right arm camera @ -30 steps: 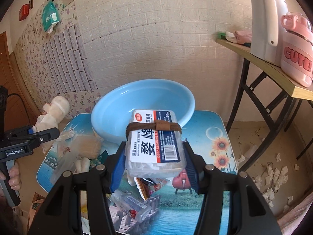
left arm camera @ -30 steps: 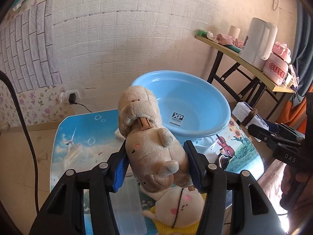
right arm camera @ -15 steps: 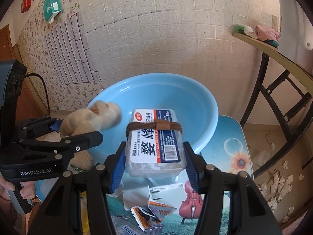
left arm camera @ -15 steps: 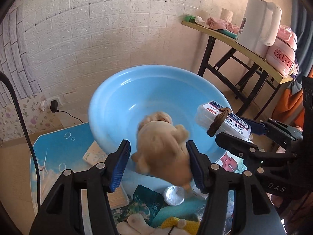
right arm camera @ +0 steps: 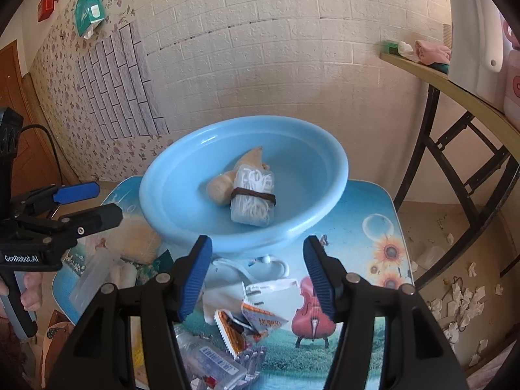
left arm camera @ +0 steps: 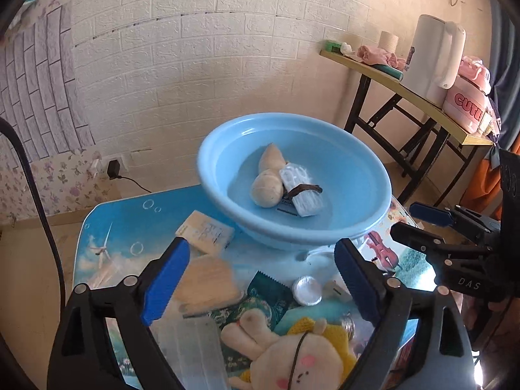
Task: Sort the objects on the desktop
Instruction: 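Move the left tool to the white bunny plush while the right tool approaches the clear bottle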
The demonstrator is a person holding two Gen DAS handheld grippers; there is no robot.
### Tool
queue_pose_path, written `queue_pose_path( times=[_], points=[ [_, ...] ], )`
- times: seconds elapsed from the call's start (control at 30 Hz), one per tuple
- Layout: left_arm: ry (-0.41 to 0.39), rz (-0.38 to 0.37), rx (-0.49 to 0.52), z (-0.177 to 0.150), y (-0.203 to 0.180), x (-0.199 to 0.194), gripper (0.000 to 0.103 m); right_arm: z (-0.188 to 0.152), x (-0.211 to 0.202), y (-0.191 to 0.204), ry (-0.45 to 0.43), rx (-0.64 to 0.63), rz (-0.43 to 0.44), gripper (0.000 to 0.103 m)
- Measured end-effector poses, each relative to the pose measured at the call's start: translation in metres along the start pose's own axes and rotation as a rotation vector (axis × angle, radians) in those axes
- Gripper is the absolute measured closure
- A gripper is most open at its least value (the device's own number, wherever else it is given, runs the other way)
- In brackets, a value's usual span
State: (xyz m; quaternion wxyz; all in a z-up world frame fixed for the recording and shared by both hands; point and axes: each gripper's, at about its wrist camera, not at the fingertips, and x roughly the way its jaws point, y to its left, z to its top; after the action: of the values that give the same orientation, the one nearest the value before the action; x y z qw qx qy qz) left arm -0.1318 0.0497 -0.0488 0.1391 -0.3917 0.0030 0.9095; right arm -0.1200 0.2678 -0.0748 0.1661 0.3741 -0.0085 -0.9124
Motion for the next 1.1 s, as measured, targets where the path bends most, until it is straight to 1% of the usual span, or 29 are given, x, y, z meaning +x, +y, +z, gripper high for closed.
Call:
queue_pose_path(
  times=[0.1,0.2,0.37,0.43,0.53,0.67,0.8,0.9,0.93,1.1],
  points=[
    [0.008,0.007,-0.023,-0.020,0.010,-0.011,0.008,-0.021,-0.002,0.005,0.036,-0.028,0.012,0.039],
    [0.041,0.020,-0.061,-0.043,0.019,-0.015,0.008,-0.041,-0.001,0.009,0.085,-0.030,0.012,0.039],
    [0.070,-0.010,-0.121,-0.077,0.027,-0.022,0.008,-0.065,0.003,0.019,0.141,-0.052,0.047,0.039],
    [0.075,-0.011,-0.116,-0.086,0.026,-0.024,0.008,-0.072,0.007,0.024,0.160,-0.073,0.060,0.039],
    [0.076,0.005,-0.107,-0.098,0.024,-0.029,0.008,-0.079,0.015,0.032,0.180,-0.093,0.066,0.039],
    [0.074,-0.045,-0.133,-0.109,0.021,-0.036,0.008,-0.082,0.022,0.035,0.187,-0.113,0.081,0.039],
    [0.063,-0.065,-0.066,-0.111,0.000,-0.037,0.008,-0.085,0.022,0.038,0.191,-0.126,0.116,0.039],
    [0.088,-0.077,-0.034,-0.113,-0.013,-0.028,0.008,-0.088,0.026,0.040,0.210,-0.138,0.115,0.039],
    [0.095,-0.075,-0.022,-0.114,-0.016,-0.025,0.008,-0.090,0.029,0.040,0.220,-0.142,0.113,0.039],
    [0.129,-0.055,0.050,-0.116,-0.030,-0.007,0.008,-0.090,0.030,0.040,0.194,-0.159,0.109,0.040]
  ],
)
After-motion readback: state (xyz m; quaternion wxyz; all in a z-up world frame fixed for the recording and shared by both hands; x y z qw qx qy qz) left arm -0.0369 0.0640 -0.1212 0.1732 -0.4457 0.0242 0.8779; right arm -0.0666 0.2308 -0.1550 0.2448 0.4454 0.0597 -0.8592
